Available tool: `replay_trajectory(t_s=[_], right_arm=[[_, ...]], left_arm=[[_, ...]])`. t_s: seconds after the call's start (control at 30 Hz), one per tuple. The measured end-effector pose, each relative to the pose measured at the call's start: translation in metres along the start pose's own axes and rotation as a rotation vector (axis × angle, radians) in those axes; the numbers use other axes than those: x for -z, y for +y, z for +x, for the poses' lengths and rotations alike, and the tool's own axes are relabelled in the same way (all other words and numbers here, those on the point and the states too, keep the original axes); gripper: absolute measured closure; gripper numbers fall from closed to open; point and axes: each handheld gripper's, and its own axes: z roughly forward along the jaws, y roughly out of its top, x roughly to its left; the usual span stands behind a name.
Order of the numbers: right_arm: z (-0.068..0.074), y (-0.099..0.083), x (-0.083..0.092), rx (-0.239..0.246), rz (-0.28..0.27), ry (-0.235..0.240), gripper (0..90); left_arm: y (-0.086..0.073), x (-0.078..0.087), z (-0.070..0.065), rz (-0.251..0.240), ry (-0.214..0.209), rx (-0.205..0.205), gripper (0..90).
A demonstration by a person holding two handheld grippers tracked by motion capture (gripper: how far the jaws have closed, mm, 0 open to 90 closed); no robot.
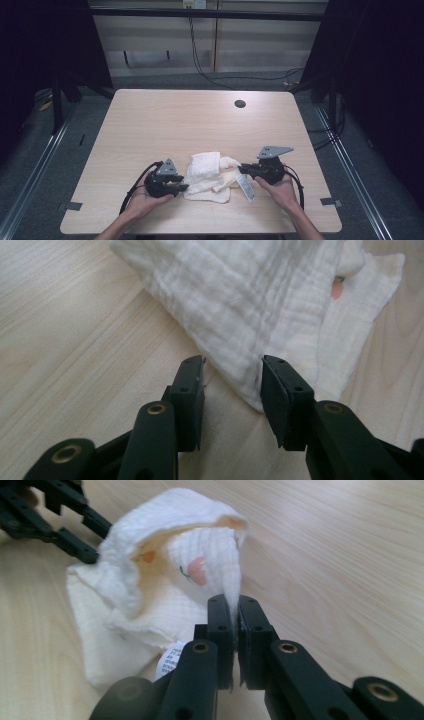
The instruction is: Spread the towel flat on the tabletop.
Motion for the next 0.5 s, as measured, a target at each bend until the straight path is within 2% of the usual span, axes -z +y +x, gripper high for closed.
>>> replay_trajectory(t_s=[0.1,0.13,0.2,0.23,0.27,0.3,0.33,0.37,0.4,0.47,0.5], right_arm=[[-0.005,-0.002,0.001,-0.014,0.011,-0.005,86.6],[-0.008,-0.003,0.001,-0.017,0.01,-0.008,86.7],[-0.009,-0.003,0.001,-0.019,0.011,-0.008,86.8],[-0.008,-0.003,0.0,-0.021,0.014,-0.007,86.7],[-0.008,-0.003,-0.001,-0.02,0.019,-0.002,86.7],[-0.008,-0.003,-0.001,-0.02,0.019,-0.002,86.7],[-0.009,-0.003,-0.002,-0.024,0.02,0.0,86.8],[-0.009,-0.003,-0.002,-0.024,0.02,0.0,86.8],[-0.009,-0.003,-0.003,-0.027,0.021,-0.001,86.7],[-0.009,-0.003,-0.003,-0.03,0.017,0.003,86.7],[-0.009,-0.002,-0.003,-0.027,0.016,0.003,86.7]], left_arm=[[-0.001,0.0,-0.001,-0.008,0.004,-0.017,61.0],[-0.001,0.0,-0.001,-0.013,-0.027,-0.003,57.7],[0.0,0.001,-0.002,-0.021,-0.035,-0.007,55.4],[0.004,0.004,-0.005,-0.022,-0.03,-0.034,55.3],[0.012,0.012,-0.008,-0.087,-0.067,-0.005,55.0],[0.012,0.012,-0.008,-0.087,-0.067,-0.005,55.6],[0.022,0.018,-0.016,-0.132,-0.073,-0.028,57.0],[0.022,0.018,-0.016,-0.132,-0.073,-0.028,59.5],[0.032,0.013,-0.021,-0.129,-0.109,-0.053,61.9],[0.036,0.009,-0.025,-0.129,-0.115,-0.064,63.2],[0.04,0.003,-0.027,-0.125,-0.136,-0.07,65.3]])
